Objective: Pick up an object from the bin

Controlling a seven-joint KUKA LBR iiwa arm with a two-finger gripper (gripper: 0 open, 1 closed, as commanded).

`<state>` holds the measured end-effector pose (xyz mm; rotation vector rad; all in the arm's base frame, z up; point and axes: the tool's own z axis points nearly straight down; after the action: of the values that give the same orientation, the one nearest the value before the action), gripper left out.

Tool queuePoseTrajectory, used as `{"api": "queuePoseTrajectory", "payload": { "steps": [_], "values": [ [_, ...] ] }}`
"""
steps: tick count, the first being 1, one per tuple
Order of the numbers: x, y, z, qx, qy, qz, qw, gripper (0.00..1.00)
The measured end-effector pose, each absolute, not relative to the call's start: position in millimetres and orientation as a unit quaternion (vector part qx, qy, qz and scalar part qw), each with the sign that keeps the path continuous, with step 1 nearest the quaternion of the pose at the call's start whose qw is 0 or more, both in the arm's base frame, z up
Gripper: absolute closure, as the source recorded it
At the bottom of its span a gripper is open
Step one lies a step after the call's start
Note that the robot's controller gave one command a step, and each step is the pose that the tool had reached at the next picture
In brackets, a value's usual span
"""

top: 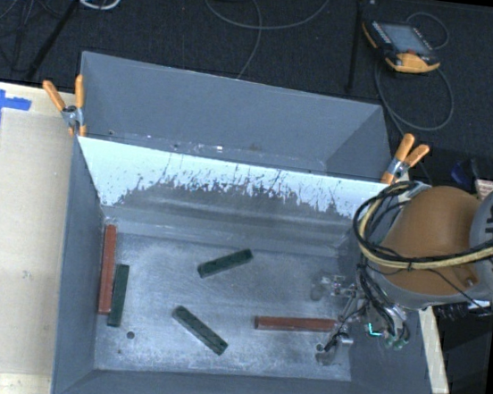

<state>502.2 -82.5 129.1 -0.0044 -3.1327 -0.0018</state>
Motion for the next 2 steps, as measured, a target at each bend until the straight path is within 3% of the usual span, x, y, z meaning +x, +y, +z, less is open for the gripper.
{"api": "queuePoseTrajectory", "payload": {
  "steps": [1,2],
  "values": [
    [513.2,-61.3,67.6,0.082,-0.997,-0.001,0.003,0.0],
    [513.1,-61.1,67.0,0.082,-0.997,0.0,0.001,0.0]
  ]
}}
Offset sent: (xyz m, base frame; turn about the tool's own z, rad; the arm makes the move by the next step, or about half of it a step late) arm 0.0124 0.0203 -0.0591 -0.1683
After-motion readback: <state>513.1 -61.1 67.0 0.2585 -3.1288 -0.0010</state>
